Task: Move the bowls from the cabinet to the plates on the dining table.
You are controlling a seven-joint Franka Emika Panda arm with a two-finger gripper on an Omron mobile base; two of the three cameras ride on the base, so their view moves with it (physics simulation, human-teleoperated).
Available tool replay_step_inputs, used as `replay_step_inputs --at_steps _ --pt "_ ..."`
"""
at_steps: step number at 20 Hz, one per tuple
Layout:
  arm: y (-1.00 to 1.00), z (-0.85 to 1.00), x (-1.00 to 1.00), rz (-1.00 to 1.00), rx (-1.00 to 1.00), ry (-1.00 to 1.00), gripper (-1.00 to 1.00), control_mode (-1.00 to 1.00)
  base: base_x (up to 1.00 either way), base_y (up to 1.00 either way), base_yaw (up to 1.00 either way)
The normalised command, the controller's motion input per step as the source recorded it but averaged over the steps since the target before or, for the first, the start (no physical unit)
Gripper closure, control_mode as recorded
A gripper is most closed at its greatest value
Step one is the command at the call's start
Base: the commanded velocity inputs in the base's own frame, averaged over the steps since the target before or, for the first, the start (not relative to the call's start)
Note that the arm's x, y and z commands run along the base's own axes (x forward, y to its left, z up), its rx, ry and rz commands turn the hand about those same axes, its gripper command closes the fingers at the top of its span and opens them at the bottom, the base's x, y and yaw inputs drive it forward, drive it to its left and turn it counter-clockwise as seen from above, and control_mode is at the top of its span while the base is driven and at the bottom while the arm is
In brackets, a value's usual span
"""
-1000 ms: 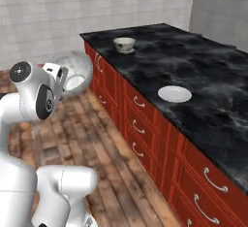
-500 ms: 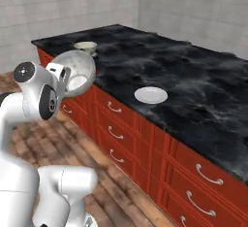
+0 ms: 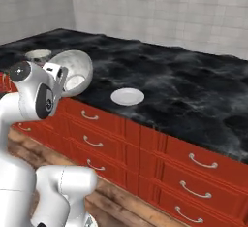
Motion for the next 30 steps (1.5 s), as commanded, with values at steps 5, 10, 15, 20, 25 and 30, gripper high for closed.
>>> replay_step_inputs --at_steps 5,10,15,20,25,30 --pt "0.0 0.0 0.0 0.0 0.0 0.0 1.0 1.0 0.24 0.35 -0.59" --pt "0.0 0.0 0.0 0.0 0.0 0.0 1.0 1.0 0.26 0.47 -0.46" --pt "0.0 0.0 0.0 0.0 0.0 0.0 1.0 1.0 0.28 0.79 -0.27" --pt "0.0 0.0 0.0 0.0 0.0 0.0 1.0 1.0 0.4 0.72 -0.21" --pt "0.0 0.0 0.0 0.0 0.0 0.0 1.0 1.0 0.47 0.19 -0.18" --pt "0.0 0.0 0.0 0.0 0.0 0.0 1.0 1.0 0.4 0.0 -0.17"
